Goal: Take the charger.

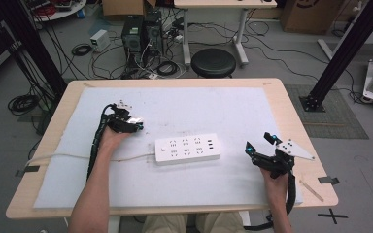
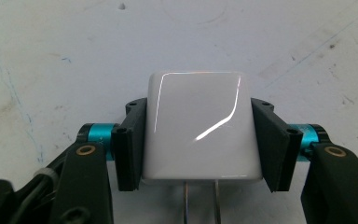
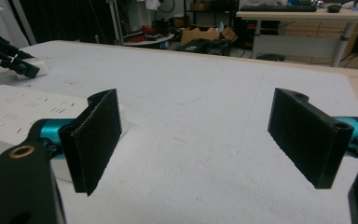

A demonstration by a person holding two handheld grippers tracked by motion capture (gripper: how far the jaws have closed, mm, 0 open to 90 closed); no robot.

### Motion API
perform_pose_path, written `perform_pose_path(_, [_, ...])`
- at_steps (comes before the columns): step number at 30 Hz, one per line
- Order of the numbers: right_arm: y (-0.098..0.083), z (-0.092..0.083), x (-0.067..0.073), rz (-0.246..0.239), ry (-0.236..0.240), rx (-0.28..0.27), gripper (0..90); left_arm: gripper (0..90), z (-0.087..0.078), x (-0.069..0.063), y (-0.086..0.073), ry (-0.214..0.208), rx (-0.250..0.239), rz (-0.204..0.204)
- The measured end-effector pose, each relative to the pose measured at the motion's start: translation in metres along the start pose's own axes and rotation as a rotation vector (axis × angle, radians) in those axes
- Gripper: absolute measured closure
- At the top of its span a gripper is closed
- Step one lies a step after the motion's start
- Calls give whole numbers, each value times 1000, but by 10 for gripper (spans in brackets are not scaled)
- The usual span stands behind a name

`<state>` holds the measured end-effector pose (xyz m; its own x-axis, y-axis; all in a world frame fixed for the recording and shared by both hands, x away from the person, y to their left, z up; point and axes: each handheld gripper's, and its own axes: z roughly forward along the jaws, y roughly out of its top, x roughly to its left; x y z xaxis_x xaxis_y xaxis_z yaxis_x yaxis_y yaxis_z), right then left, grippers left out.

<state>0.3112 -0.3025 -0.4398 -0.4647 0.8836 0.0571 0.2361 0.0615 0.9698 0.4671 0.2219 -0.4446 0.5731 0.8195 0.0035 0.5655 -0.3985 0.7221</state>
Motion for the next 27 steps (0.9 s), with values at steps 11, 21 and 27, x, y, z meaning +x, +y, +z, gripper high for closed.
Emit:
perform_pose_path(11, [0, 0, 0, 2, -1, 2, 178, 424, 0, 0, 0, 0, -2, -3])
perform_pose_path(21, [0, 1, 0, -14, -2, 0, 178, 424, -3, -2, 2, 10, -14, -1])
perform_pose_path(27, [0, 1, 1, -5, -4, 9, 178, 424, -9, -3, 4, 13, -30, 8])
